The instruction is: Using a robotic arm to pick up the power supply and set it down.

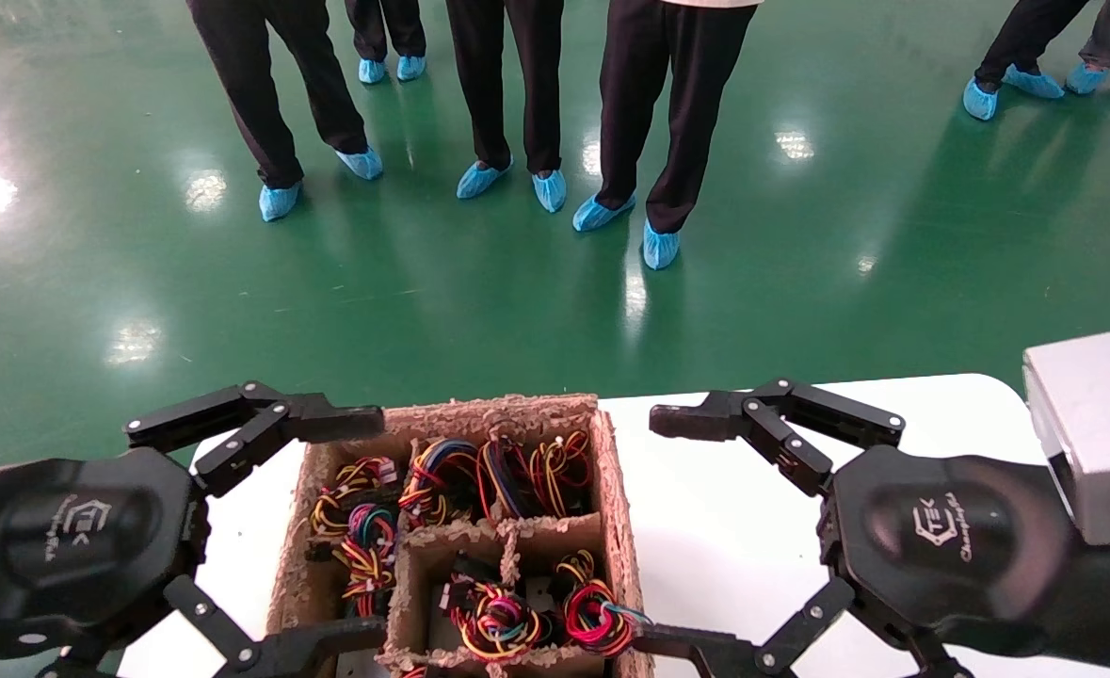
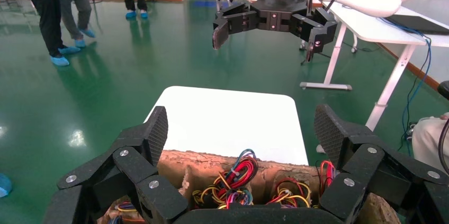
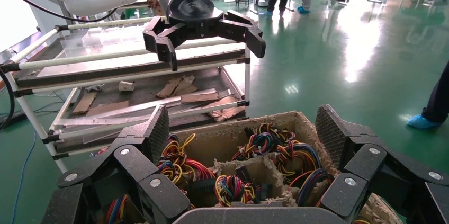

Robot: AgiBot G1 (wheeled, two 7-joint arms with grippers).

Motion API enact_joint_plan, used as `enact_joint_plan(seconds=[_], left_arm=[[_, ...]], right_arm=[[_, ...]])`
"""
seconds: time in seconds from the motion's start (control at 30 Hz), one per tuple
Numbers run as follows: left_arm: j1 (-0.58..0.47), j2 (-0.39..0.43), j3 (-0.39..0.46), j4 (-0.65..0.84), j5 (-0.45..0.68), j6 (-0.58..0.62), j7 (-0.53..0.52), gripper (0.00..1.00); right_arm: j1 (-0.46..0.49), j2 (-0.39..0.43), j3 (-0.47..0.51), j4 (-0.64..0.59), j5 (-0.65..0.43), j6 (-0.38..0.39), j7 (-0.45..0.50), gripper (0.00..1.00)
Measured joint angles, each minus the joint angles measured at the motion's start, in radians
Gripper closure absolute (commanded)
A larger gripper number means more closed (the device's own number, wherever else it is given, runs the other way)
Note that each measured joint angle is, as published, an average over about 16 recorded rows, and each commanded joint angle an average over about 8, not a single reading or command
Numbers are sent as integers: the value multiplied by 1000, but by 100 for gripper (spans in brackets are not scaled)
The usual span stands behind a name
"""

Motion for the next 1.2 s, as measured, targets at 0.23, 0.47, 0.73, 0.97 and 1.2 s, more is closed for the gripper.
enact_joint_plan(seconds=[0.23, 0.47, 0.73, 0.97, 1.2], left_arm=[[0, 0, 0, 0, 0, 0, 0, 0], [0, 0, 0, 0, 0, 0, 0, 0], [0, 0, 0, 0, 0, 0, 0, 45], [0, 0, 0, 0, 0, 0, 0, 100], [0, 0, 0, 0, 0, 0, 0, 100]], right_arm=[[0, 0, 0, 0, 0, 0, 0, 0], [0, 0, 0, 0, 0, 0, 0, 0], [0, 0, 0, 0, 0, 0, 0, 0], [0, 0, 0, 0, 0, 0, 0, 0], [0, 0, 0, 0, 0, 0, 0, 0]])
